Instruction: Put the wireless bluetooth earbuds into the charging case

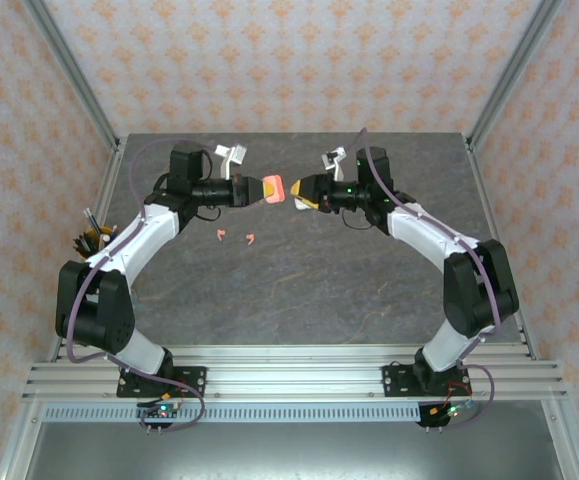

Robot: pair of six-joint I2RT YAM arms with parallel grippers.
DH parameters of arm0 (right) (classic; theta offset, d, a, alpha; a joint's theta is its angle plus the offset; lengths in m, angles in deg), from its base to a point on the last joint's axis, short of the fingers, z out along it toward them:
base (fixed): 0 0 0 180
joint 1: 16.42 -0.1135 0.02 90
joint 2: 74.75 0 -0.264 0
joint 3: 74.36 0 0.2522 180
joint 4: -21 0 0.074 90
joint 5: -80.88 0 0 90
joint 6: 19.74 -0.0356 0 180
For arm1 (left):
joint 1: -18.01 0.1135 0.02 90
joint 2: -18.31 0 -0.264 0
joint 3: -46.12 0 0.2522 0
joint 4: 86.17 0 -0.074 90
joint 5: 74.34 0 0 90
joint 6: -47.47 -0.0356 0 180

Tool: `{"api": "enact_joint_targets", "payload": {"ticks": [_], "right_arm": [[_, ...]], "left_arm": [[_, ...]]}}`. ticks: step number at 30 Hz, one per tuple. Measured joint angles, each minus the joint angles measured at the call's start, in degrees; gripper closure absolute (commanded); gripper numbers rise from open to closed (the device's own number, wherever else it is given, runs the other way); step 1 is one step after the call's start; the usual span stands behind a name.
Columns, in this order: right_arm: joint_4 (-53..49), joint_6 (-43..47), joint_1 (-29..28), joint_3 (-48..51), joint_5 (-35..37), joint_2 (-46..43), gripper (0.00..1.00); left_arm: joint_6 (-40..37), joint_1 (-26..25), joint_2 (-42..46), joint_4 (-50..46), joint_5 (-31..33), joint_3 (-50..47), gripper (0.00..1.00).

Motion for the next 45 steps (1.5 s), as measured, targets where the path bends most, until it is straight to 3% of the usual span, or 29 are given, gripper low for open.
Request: {"api": "enact_joint_targets", "payload": {"ticks": [36,45], "right_arm": [[-0.5,0.9,-2.4,-6.8,-1.8,4.5,0.79],[-1.6,1.6,-2.4,-7.8,-2.9,5.1,1.00]], "left_arm": [[1.0,-0.3,0.0,0.0,-2.5,3.2,1.00],[0.6,-0.3,0.0,-0.3,-2.1,3.5,1.00]]}}
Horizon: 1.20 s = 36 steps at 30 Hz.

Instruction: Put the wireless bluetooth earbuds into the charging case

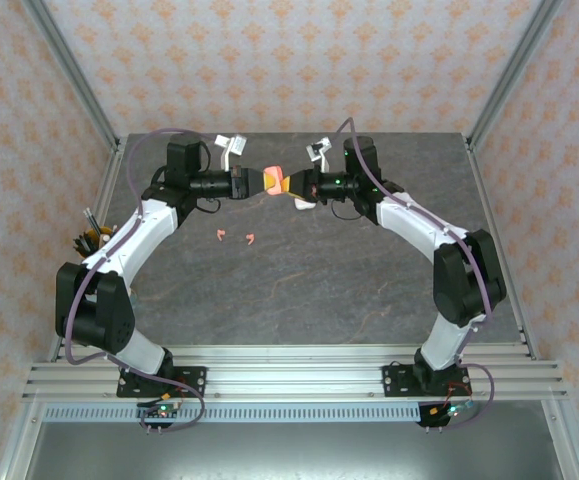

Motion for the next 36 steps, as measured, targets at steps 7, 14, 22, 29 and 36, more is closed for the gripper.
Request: {"api": "enact_joint_targets", "payload": {"ticks": [7,14,22,29,36], "right_arm": [[-1.7,1.7,0.0,0.0,0.6,0.0,1.00],[-15.8,10.4,0.0,-4.0,5.5,0.0,1.00],[-42.1,31.9,0.0,-20.1,14.0,2.4,1.00],[-59.3,47.4,0.0,-29.5,20.5,7.4,1.00],[-65.2,53.5,-0.5,-30.2,22.0,9.2,1.00]], "left_arm": [[-0.3,-0.3,-0.2,-0.7,1.0,0.0,0.57],[-1.5,-0.7,-0.3,-2.1,2.1,0.7,0.15],[-15.2,0.2,-4.0,-20.9,2.3,14.9,0.11],[-29.8,0.2,-13.9,-41.3,0.7,25.8,0.11],[-40.1,0.2,-22.9,-56.5,-3.8,33.1,0.27]]}}
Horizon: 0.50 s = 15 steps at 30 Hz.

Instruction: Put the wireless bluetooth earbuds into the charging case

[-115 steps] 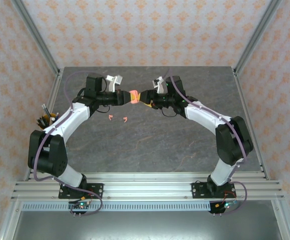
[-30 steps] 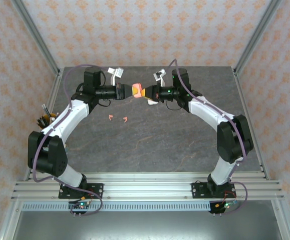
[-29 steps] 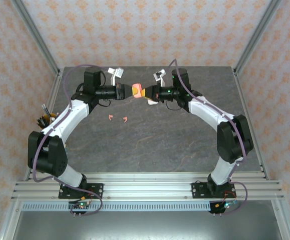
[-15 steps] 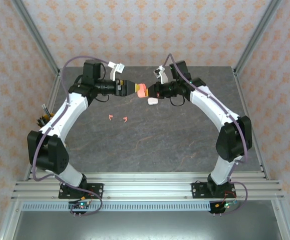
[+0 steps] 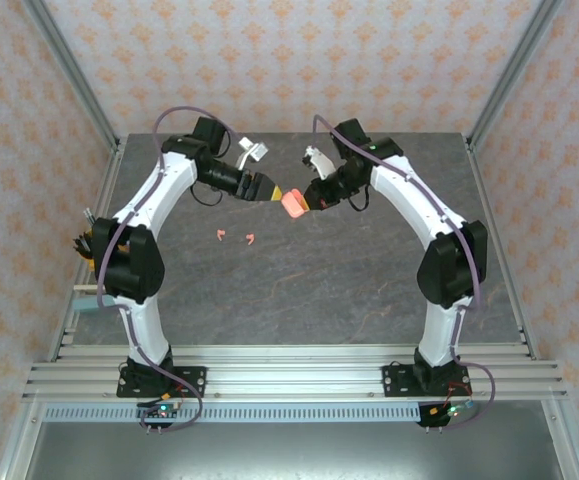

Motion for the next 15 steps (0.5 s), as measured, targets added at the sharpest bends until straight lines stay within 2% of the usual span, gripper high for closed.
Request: {"api": "enact_joint_targets", "payload": {"ticks": [6,15], "right_arm": [[-0.2,1.4,-1.8,0.0,-0.9,0.7,1.00],[-1.7,3.3,-3.6,-2.3,-1.1,4.3,1.00]], "left_arm": [[-8.7,0.0,-6.3,-10.6,-4.5,4.9,0.34],[-19.5,0.0,-9.4,-22.8,-8.8,7.2,0.43]]}}
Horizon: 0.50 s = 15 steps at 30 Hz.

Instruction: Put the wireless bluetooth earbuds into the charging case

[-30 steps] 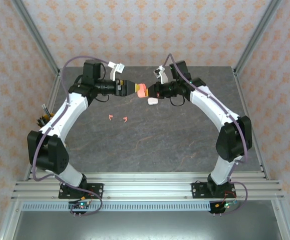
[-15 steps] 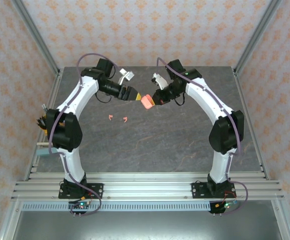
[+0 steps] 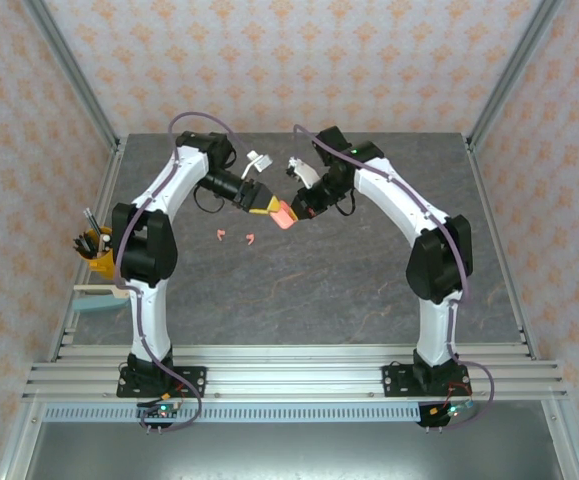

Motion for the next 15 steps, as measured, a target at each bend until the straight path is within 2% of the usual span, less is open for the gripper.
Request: {"api": "enact_joint_targets", "payload": {"ticks": [6,10,15], "right_arm": [[-1.7,1.5,-0.1,-1.8,0.3,0.3,1.00],[-2.0,2.0,-0.1,-2.2,0.4,0.3,1.00],[-2.7,2.5,-0.2,-2.3,0.5,0.3,1.00]], "left_arm": [[-7.1,-0.1,-2.2,-7.1,-1.6,0.1,0.47],[-10.2,-0.8,-3.3,-9.5,-1.9,0.5,0.53],[-15.0,-1.6,-5.9,-10.5,-2.4,2.7,0.54]]}}
